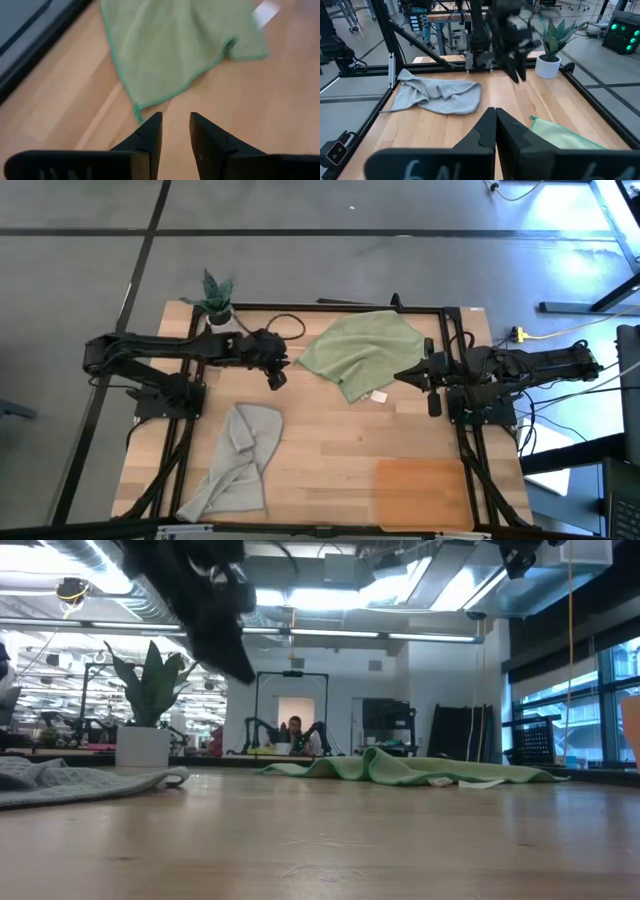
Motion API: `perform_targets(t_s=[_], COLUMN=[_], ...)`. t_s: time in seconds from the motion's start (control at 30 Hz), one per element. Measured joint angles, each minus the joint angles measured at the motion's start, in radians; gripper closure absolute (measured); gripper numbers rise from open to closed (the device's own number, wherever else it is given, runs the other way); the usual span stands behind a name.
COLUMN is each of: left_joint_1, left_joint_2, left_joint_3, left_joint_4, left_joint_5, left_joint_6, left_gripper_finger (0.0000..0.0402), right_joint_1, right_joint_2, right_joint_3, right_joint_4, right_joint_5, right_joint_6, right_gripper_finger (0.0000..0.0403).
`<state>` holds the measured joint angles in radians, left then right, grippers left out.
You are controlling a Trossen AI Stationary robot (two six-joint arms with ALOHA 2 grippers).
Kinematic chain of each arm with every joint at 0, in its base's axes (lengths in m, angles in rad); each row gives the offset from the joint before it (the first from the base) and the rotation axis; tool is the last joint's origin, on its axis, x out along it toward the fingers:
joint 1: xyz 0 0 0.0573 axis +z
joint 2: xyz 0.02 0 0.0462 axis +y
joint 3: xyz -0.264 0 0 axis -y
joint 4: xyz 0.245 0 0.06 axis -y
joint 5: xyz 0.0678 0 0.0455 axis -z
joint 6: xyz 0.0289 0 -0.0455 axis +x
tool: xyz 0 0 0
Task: Roll microfiber towels into tight, uniform cylinder then place into a basket
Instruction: Fold the green microfiber cloth
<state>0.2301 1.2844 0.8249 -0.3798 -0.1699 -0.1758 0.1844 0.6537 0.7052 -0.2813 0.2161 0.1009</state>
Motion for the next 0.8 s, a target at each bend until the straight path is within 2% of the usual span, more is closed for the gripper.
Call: perform_targets(t_s=[0.2,0.37,0.8], left_joint_1=[0.042,0.077,0.148], left_joint_2=[0.149,0.244,0.41], left_joint_3=[0.0,0.0,-0.001], left_joint_4=[0.035,0.166,0.269], left_joint_5=[0.008,0.091,0.076], left_joint_6=[0.098,0.171,0.212], left_gripper_finger=[0.0314,0.0314,0.0314], right_joint_1=[0.0,0.0,0.0], right_joint_2=[0.0,0.0,0.0], right_joint_3=[0.0,0.0,0.0], right_joint_4=[0.0,0.0,-0.001], right_joint_5=[0.0,0.0,0.0], right_joint_6=[0.0,-0.002,-0.004], right_gripper_finger=[0.0396,0.0396,0.0396])
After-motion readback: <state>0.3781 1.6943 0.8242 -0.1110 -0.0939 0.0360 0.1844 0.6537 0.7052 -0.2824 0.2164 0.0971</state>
